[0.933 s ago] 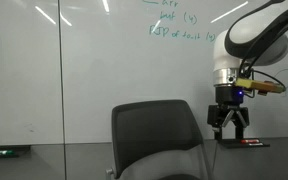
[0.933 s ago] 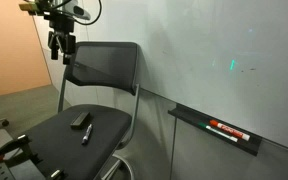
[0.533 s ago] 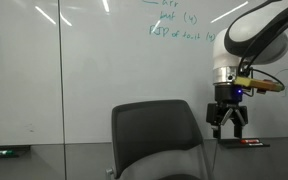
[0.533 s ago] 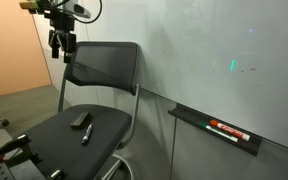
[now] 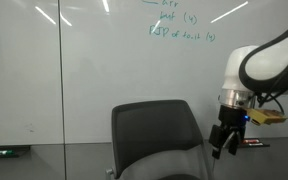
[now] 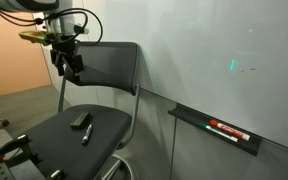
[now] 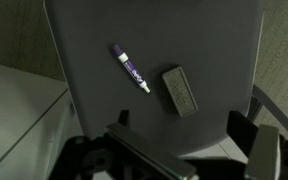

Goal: Use the marker to write on the whiteboard

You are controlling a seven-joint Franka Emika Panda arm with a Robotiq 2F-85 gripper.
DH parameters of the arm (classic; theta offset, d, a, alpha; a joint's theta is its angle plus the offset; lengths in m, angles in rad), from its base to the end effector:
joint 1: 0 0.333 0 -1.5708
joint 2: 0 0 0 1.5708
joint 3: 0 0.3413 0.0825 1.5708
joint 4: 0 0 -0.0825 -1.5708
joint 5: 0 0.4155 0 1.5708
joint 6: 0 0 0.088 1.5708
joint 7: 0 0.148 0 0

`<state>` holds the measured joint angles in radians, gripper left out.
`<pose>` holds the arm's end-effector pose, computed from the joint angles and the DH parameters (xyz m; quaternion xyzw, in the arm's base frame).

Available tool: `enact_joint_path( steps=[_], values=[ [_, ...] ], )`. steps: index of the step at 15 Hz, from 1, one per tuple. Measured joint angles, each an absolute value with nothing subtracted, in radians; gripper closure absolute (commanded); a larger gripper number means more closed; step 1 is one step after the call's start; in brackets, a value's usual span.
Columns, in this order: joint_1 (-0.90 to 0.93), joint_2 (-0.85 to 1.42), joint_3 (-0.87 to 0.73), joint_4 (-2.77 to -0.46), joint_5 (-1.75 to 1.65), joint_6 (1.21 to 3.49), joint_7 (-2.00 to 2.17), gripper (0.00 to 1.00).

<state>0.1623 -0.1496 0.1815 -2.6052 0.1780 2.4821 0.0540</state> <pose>0.4231 0.1526 0.2670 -0.9963 -0.0742 -0.0044 0.0436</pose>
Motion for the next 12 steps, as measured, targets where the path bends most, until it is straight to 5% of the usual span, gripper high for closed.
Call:
enact_joint_path(
  steps=[12],
  values=[
    [0.158,0.384,0.195,-2.754,0.098,3.118,-0.231,0.00]
  ],
)
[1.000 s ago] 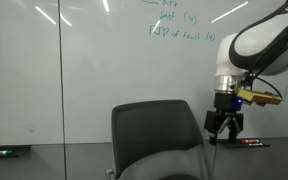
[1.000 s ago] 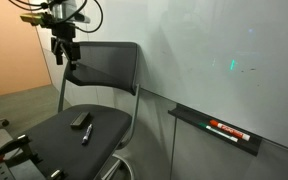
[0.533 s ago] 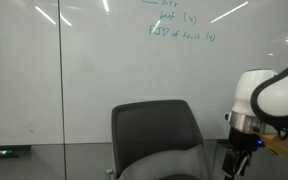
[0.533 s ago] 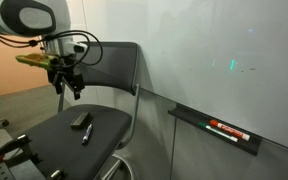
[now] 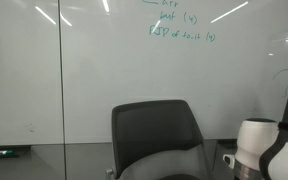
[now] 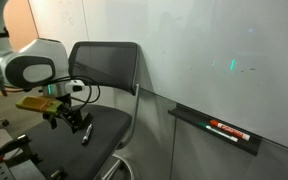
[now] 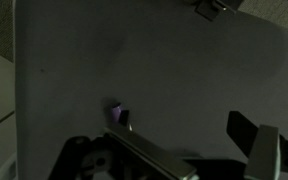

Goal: Use the marker to write on the whiteboard

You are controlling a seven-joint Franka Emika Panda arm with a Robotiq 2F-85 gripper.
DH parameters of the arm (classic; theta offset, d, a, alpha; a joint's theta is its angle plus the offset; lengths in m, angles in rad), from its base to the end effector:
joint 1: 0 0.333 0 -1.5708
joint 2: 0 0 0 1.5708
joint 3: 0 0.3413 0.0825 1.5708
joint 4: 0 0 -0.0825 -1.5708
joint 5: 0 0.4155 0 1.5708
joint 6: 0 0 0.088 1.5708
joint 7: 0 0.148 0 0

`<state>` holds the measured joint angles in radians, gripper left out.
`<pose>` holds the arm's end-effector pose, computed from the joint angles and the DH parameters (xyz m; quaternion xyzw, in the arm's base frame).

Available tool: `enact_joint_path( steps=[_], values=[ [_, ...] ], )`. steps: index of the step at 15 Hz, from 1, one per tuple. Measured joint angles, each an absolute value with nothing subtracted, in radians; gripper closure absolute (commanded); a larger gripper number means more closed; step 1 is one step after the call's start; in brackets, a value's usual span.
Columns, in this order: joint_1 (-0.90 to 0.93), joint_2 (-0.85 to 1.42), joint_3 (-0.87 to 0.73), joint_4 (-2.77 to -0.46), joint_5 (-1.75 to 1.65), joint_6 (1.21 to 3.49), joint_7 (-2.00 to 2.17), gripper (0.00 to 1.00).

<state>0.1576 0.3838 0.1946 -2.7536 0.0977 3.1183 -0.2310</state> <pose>0.3499 0.1357 0.0564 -0.9716 -0.2337 0.0100 0.0365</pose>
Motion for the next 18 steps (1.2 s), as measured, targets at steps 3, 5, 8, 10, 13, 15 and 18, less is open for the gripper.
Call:
enact_joint_path(
  steps=[3,5,8,10,13,15,18],
  values=[
    [0.213,0.523,0.124,-2.715,0.002,3.241,-0.211,0.00],
    [0.279,0.594,0.061,-2.674,-0.020,3.298,-0.210,0.00],
    [0.383,0.684,-0.019,-2.603,-0.022,3.345,-0.210,0.00],
    [0.440,0.726,-0.059,-2.557,-0.022,3.347,-0.210,0.00],
    [0.502,0.773,-0.100,-2.513,-0.023,3.347,-0.210,0.00],
    [0.547,0.776,-0.128,-2.510,-0.023,3.347,-0.210,0.00],
    [0.629,0.776,-0.189,-2.502,-0.021,3.347,-0.210,0.00]
  ],
)
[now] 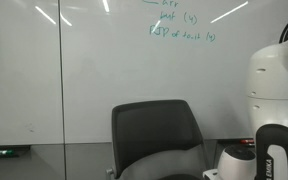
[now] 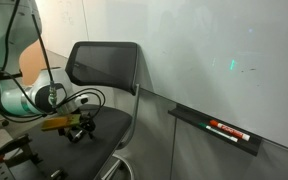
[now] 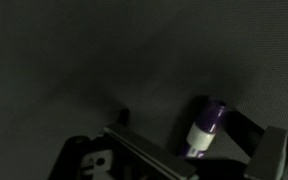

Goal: Use the marker to write on the whiteboard

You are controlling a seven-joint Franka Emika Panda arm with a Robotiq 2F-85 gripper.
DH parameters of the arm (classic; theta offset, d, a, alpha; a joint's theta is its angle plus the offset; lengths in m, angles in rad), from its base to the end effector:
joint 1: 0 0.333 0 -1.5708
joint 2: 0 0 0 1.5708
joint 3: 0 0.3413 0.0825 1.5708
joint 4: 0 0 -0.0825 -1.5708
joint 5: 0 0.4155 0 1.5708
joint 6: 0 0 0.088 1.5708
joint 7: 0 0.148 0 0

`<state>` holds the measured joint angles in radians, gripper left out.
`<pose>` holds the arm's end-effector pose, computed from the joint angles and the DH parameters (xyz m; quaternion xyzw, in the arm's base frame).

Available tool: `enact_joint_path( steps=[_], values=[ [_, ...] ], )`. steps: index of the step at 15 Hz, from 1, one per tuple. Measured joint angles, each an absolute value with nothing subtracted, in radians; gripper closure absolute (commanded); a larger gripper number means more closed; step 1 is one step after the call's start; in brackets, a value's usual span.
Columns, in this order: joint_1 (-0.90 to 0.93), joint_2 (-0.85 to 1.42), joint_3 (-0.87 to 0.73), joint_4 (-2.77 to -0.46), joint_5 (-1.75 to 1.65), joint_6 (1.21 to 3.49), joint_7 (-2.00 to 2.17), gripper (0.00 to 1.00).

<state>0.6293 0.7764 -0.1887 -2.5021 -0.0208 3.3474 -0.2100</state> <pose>0.3959 0.1599 -0.0391 0.9316 0.3557 0.0468 0.0580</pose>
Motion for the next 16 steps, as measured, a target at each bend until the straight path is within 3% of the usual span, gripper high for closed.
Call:
enact_joint_path(
  steps=[7,8,10,16],
  values=[
    [0.715,0.798,-0.262,-2.450,-0.006,3.343,-0.174,0.00],
    [0.711,0.804,-0.262,-2.445,-0.006,3.343,-0.168,0.25],
    [0.708,0.812,-0.262,-2.439,-0.006,3.342,-0.158,0.34],
    [0.739,0.805,-0.295,-2.410,0.016,3.249,-0.117,0.78]
  ],
)
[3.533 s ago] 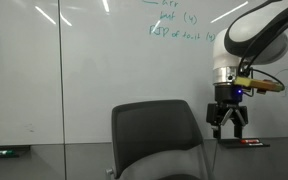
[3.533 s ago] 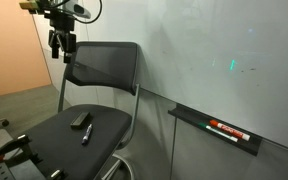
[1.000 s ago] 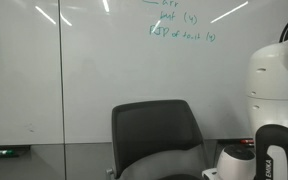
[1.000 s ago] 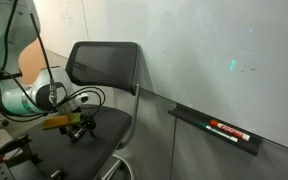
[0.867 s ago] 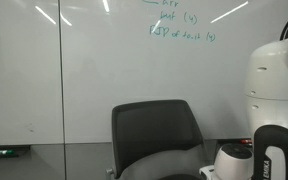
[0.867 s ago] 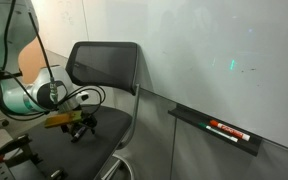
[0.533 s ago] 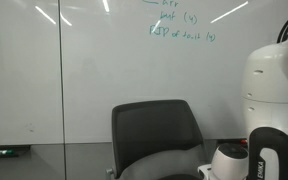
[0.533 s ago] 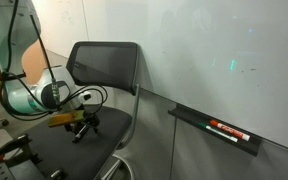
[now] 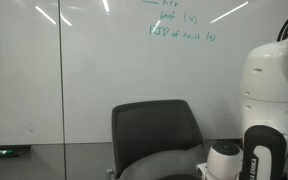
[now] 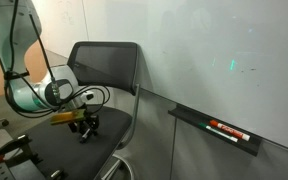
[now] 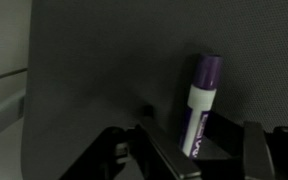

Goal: Use the marker to write on the whiteboard

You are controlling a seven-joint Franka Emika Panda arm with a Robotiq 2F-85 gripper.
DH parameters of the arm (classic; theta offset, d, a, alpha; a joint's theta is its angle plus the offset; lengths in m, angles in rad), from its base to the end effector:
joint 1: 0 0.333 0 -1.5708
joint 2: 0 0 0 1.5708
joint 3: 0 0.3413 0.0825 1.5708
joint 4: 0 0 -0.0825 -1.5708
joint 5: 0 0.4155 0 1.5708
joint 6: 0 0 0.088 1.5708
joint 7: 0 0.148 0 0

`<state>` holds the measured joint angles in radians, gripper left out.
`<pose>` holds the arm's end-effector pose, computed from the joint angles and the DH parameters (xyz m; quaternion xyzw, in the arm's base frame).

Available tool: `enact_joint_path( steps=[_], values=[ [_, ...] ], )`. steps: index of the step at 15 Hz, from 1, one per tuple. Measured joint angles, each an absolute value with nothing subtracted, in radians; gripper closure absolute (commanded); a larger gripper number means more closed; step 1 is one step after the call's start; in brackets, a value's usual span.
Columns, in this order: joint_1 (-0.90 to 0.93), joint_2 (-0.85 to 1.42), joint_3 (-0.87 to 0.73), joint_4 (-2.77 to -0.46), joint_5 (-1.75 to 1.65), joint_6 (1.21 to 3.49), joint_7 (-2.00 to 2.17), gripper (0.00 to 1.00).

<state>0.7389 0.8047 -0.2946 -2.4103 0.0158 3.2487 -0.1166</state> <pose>0.4343 0.1617 -0.0365 0.9438 0.3119 0.0497 0.0976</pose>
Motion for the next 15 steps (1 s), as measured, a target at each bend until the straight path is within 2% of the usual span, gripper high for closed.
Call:
enact_joint_path(
  steps=[3,4,9,15],
  values=[
    [0.750,0.790,-0.316,-2.385,0.016,3.158,-0.082,0.88],
    [0.750,0.783,-0.318,-2.376,0.015,3.122,-0.069,0.82],
    [0.718,0.759,-0.303,-2.341,-0.009,2.956,0.009,0.81],
    [0.517,0.676,-0.197,-2.345,-0.042,2.877,0.022,0.81]
  ],
)
